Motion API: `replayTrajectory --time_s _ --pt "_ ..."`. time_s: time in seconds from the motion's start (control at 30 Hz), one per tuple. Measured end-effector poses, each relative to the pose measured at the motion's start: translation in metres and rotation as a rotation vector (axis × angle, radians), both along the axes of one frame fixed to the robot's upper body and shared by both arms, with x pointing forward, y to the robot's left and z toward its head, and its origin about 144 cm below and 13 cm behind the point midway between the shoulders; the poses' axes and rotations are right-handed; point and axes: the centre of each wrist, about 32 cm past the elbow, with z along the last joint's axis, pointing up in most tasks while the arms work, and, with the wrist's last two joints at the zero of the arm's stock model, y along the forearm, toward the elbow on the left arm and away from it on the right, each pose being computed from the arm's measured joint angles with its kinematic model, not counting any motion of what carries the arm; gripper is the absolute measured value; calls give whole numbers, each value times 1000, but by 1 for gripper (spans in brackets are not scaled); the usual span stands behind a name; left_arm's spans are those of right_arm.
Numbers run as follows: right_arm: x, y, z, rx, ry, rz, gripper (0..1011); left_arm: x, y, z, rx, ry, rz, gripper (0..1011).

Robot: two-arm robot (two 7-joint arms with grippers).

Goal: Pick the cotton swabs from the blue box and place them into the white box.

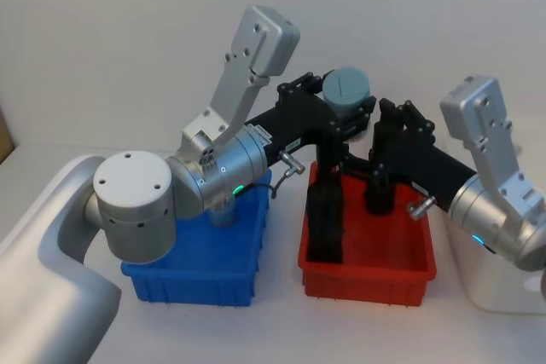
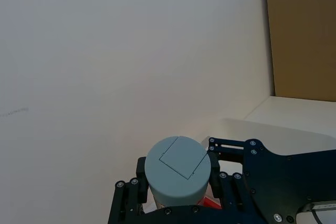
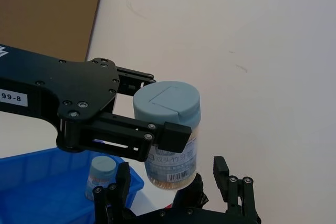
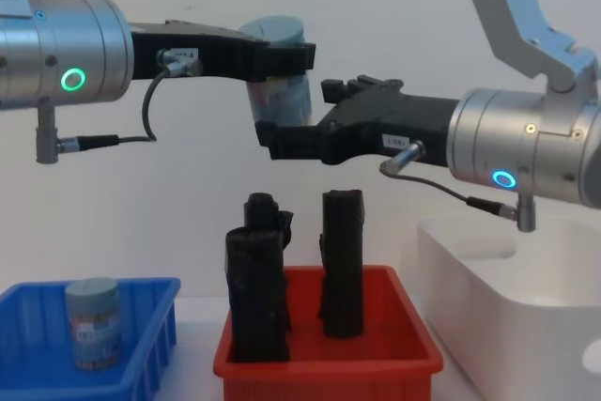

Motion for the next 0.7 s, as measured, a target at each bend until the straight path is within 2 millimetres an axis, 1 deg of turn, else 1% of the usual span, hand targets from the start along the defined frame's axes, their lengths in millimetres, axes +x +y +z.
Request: replayTrajectory --time_s 0.7 --pt "1 8 4 -4 -8 0 1002 -2 0 -4 -29 16 -11 665"
